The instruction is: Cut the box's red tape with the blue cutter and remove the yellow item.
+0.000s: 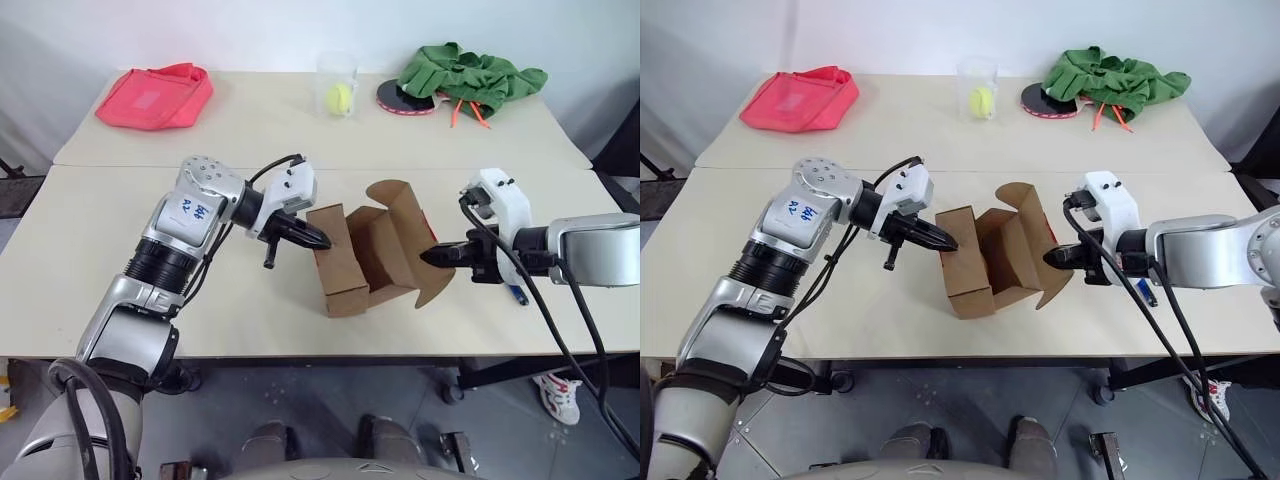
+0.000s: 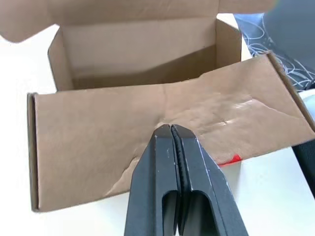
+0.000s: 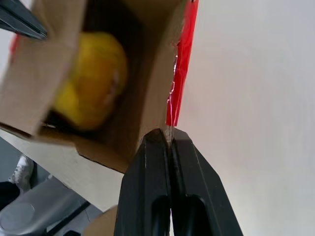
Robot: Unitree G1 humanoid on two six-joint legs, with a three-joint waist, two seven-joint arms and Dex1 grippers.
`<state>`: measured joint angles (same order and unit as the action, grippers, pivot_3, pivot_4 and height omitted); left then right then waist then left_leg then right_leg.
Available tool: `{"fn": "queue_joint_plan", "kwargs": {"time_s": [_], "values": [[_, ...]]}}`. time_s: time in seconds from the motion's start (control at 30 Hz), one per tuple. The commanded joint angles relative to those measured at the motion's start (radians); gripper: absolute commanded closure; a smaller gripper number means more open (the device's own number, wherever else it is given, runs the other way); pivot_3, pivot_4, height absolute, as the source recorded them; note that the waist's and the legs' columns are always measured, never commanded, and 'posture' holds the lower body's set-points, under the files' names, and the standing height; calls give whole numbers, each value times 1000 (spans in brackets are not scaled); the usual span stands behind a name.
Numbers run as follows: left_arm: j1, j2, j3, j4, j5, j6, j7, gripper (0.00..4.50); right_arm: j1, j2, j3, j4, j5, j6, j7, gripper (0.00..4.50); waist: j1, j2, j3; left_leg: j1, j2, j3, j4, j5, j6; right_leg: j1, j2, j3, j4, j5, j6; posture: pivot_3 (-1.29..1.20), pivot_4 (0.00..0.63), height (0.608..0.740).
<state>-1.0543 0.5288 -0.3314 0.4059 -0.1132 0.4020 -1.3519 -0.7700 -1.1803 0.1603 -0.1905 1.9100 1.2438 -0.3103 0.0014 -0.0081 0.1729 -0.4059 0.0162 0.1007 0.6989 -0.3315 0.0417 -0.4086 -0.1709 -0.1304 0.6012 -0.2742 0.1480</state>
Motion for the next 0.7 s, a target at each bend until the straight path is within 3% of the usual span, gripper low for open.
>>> {"fn": "queue_joint_plan", "kwargs": {"time_s": [0.03, 0.53, 0.7], "values": [[56, 32, -42, 9, 61, 27, 8, 4500, 14, -40, -40, -18, 25, 4, 14, 4474, 2, 0, 0, 0, 0, 0, 0, 0, 0, 0, 0, 0, 0, 0, 0, 0, 150, 740], [172, 76, -25, -119, 53, 114, 53, 4500, 93, -58, -64, -37, 29, -11, 20, 4474, 30, 1, -1, 1, -1, 0, 1, 0, 0, 2, -1, 1, -1, 0, 0, 0, 150, 740], [180, 53, -22, -104, 61, 111, 75, 4500, 129, -59, -73, -43, 23, -17, 26, 4474, 30, -4, 3, -7, -1, -1, 3, 0, 2, -3, -1, -1, -3, 1, 0, 0, 150, 740]]}}
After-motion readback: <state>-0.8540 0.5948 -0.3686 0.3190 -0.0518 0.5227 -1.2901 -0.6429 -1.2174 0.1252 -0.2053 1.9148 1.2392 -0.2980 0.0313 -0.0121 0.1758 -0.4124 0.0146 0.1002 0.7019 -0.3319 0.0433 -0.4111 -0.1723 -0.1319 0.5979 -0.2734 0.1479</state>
